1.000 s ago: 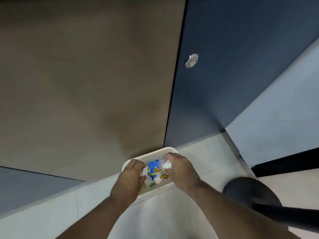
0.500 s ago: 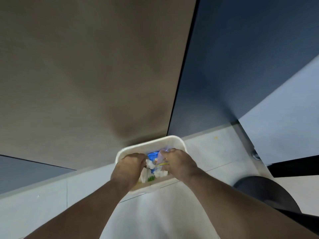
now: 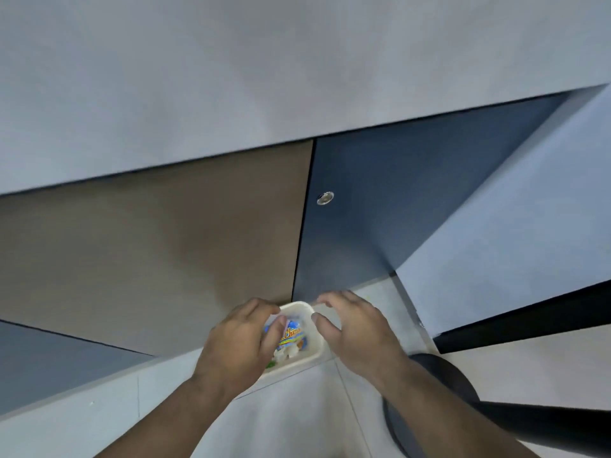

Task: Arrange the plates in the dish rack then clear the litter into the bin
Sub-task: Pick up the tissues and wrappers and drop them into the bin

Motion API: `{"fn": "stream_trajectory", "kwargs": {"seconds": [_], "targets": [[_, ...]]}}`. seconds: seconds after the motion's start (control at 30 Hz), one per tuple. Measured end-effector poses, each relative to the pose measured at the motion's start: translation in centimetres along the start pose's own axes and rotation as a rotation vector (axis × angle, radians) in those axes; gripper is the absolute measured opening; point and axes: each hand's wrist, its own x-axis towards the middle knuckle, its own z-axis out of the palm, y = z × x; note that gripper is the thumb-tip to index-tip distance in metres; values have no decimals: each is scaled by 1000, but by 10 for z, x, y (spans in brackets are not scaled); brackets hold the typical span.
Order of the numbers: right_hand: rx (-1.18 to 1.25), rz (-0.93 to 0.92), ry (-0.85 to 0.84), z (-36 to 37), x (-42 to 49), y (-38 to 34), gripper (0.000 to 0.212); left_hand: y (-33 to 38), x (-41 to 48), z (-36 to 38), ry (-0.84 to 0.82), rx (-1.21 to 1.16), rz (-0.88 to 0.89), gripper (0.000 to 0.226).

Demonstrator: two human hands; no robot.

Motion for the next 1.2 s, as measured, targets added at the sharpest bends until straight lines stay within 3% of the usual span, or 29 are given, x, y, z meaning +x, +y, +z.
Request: {"fn": "stream_trajectory", "kwargs": {"seconds": [0.37,0.53,0.67,1.0,1.2], "targets": [[127,-122,246,-237,-54,-90,29,168,20,-212,166,15,236,27],[199,-128,275,-304,-71,-113,14,215,29,-267,255,11,243,26],[171,-150,287,-336,-73,-119,7,237,35,-287,283,24,234,26],[12,-217,207,-364,-48,-146,33,251,51,-321,325,2,174,17],[-92,-218,205,-368,-3,-172,31,233,93,-348,339,18,207,17]]}}
